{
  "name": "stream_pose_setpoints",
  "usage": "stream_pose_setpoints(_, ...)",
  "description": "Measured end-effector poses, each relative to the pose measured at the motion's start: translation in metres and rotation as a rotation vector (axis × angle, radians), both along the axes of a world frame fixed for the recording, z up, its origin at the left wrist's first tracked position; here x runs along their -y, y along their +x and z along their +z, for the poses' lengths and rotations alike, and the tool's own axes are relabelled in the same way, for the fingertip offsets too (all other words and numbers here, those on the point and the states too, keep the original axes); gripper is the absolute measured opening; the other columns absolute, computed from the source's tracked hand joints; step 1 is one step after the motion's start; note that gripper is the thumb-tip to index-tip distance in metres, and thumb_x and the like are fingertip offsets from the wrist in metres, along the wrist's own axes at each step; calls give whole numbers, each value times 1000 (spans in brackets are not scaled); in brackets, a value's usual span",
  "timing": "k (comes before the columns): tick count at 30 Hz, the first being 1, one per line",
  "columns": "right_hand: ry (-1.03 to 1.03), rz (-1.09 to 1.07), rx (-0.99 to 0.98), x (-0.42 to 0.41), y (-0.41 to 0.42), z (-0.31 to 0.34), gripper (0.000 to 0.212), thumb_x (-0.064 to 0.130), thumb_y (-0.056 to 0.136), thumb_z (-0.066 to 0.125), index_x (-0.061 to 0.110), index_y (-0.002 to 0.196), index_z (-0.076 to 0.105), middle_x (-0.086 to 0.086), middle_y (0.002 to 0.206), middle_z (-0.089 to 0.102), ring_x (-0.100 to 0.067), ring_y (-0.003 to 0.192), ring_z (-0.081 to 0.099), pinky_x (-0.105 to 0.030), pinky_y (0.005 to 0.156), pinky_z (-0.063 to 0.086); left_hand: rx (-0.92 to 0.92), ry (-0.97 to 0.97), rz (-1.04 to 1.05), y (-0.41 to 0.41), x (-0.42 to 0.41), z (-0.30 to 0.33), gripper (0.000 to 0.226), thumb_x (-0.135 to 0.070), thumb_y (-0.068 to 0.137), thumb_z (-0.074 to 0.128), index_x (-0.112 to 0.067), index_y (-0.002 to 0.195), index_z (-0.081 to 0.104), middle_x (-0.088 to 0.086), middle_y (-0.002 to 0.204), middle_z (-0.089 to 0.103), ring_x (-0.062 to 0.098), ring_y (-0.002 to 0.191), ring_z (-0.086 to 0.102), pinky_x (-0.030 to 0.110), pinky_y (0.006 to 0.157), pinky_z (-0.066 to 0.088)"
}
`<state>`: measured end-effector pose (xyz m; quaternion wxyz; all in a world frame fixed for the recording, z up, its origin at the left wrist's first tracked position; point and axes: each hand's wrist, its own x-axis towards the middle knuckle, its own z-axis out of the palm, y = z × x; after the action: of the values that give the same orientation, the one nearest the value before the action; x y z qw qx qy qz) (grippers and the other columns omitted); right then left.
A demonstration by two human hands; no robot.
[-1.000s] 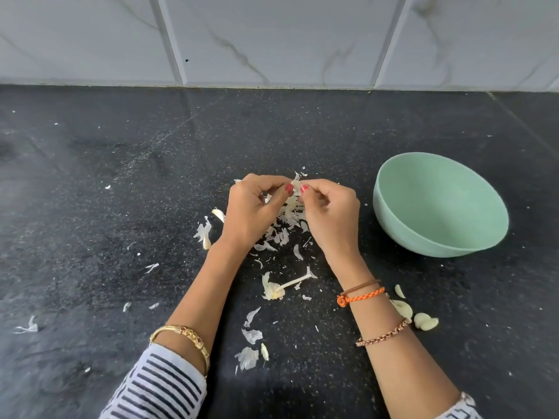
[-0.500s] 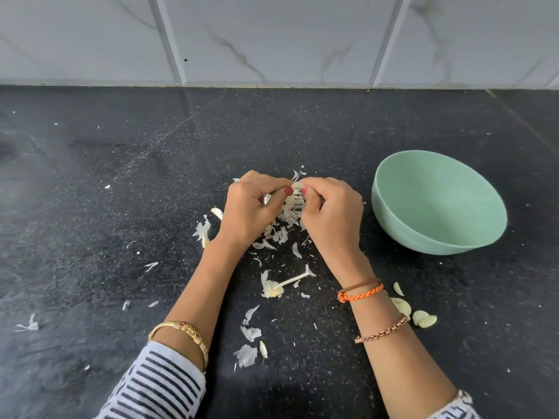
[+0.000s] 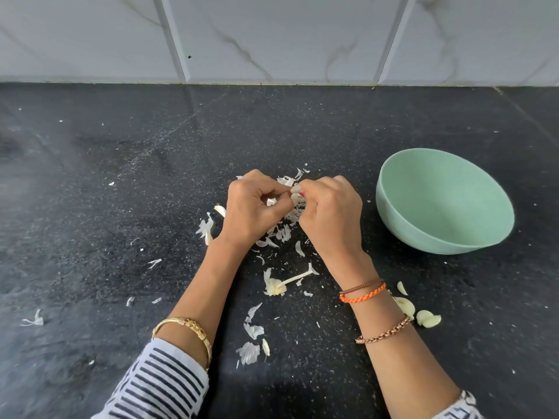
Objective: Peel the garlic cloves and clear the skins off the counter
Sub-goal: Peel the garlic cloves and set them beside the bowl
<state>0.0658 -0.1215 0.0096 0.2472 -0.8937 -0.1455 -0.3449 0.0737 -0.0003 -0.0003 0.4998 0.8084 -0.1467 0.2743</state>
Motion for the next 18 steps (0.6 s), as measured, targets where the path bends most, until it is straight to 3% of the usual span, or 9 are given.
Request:
stream_pose_setpoints(6,18,90,64,3,2,-1,31,5,73,34,5,61,63,-3,51,54,-19,52,41,-21,53,17,-31,-42,-9,0,1,0,20,-22,64,54,-8,55,63,-22,58,48,-4,57,48,5,56,33)
stream_pose_setpoints(10,155,108,43,5,4,-3,31,-8,69,44,9,70,71,-2,56,61,-23,55,50,-25,53,33,-135,-243,-52,-3,3,5,10,-26,59,58,-29,49,59,-17,49,51,-1,49,42,10,49,31)
stream_pose_setpoints(12,279,181,-20,7,3,1,30,-10,71,53,10,77,74,0,66,69,-20,60,58,-24,57,42,-184,-370,-125,-3,2,8,11,-23,58,58,-29,48,59,-13,48,53,0,46,39,15,45,31)
stream_pose_setpoints(15,508,377,-194,7,-1,10,24,-4,79,58,13,89,71,13,76,67,-1,69,64,-14,64,51,-215,-507,-163,-1,-2,10,11,-17,58,58,-22,48,59,-12,47,53,2,46,42,16,47,35)
stream_pose_setpoints(18,669,413,-348,6,-4,15,26,-4,83,60,20,85,70,20,69,65,-6,61,63,-22,57,53,-278,-554,-109,-1,0,10,15,-7,62,57,-12,48,56,-8,46,51,4,48,44,16,50,37)
